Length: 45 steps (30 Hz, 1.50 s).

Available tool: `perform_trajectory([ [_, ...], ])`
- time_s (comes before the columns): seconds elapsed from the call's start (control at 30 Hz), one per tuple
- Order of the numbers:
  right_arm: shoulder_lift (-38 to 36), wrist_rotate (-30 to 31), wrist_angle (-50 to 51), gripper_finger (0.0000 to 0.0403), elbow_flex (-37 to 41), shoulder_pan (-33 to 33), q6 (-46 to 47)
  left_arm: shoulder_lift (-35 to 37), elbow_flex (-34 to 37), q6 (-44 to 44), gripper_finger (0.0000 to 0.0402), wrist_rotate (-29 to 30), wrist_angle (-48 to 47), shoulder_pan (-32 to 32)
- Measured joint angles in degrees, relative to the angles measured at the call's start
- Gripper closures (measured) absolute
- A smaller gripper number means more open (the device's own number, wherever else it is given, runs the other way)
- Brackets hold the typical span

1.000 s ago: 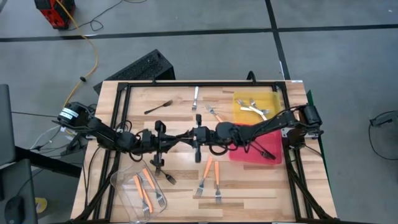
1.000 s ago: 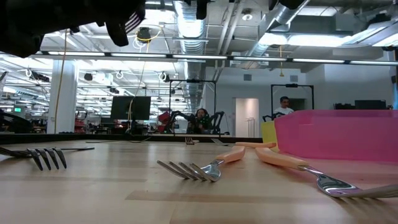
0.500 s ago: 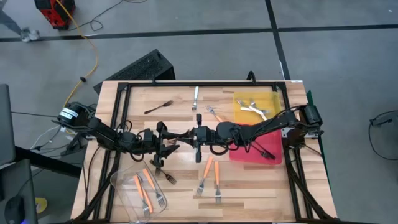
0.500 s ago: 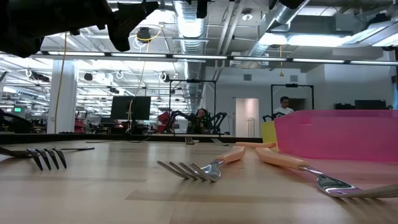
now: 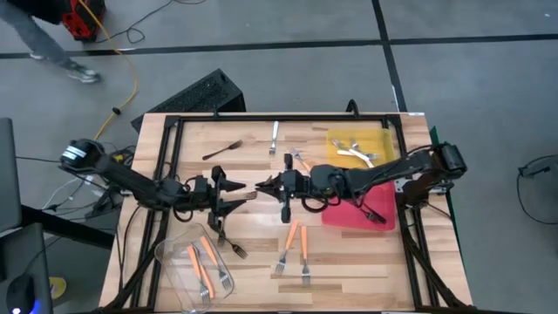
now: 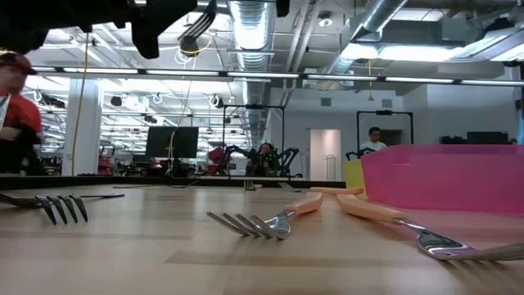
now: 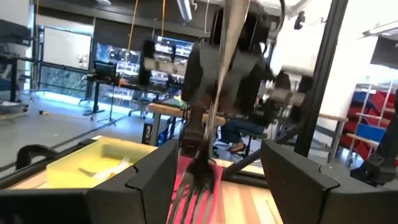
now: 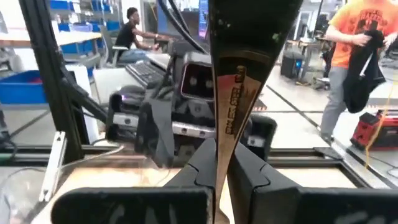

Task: Sort silverware by color (type)
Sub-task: Put the black fork into the red bin

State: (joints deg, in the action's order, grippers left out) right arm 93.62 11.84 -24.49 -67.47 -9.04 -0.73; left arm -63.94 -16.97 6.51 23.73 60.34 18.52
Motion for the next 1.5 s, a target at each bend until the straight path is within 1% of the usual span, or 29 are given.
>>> perform_trajectory([
  [0.13, -3.8, 4.4, 8.3, 0.0366, 0.1, -0.9, 0.3, 7.3, -0.1, 0.4, 0.0186, 1.4, -9.3, 0.5],
  [0.2, -6.5, 7.8, 14.0, 0.0366, 0.2, -2.0, 0.3, 10.4, -0.1, 0.6, 0.0187, 2.0, -11.8, 0.8],
  [0.27, -9.0, 12.6, 18.7, 0.0366, 0.1, -3.1, 0.7, 13.3, -0.1, 0.8, 0.0187, 2.8, -14.9, 1.3],
  [0.33, -11.7, 18.7, 25.5, 0.0366, 0.1, -4.9, 1.9, 15.5, -0.1, 0.9, 0.0187, 3.3, -17.4, 1.7],
  [0.43, -14.7, 27.0, 33.3, 0.0366, 0.1, -7.8, 4.7, 17.7, -0.1, 1.4, 0.0187, 5.0, -21.2, 2.5],
  [0.5, -16.3, 31.4, 37.7, 0.0366, 0.2, -9.9, 7.1, 18.3, -0.1, 1.9, 0.0187, 6.5, -22.8, 2.7],
  [0.57, -17.7, 34.9, 42.6, 0.0366, 0.2, -11.8, 10.0, 18.6, -0.1, 2.8, 0.0187, 7.6, -24.5, 2.9],
  [0.63, -18.7, 36.6, 48.2, 0.0366, 0.2, -13.5, 14.6, 18.6, -0.1, 3.8, 0.0187, 7.8, -25.3, 2.9],
  [0.8, -19.4, 36.7, 64.0, 0.0366, 0.2, -15.1, 29.1, 18.6, -0.1, 5.6, 0.0187, 8.2, -27.3, 2.8],
  [0.93, -19.4, 35.0, 75.0, 0.0366, 0.2, -15.3, 38.8, 18.6, -0.1, 6.6, 0.0187, 8.2, -28.2, 2.8],
  [1.03, -19.4, 31.4, 80.8, 0.0366, 0.2, -14.9, 44.5, 18.6, -0.1, 6.6, 0.0187, 8.2, -28.2, 2.8],
  [1.2, -19.4, 21.0, 89.0, 0.0366, 0.2, -13.0, 52.5, 18.6, -0.1, 6.6, 0.0187, 8.2, -28.3, 2.8],
  [1.27, -19.3, 18.1, 92.1, 0.0366, 0.2, -12.3, 54.5, 18.6, -0.1, 6.6, 0.0187, 8.2, -28.6, 2.8],
  [1.5, -18.9, 12.9, 98.9, 0.0366, 0.2, -9.3, 58.1, 18.6, -0.1, 6.6, 0.0187, 8.2, -28.5, 2.8],
])
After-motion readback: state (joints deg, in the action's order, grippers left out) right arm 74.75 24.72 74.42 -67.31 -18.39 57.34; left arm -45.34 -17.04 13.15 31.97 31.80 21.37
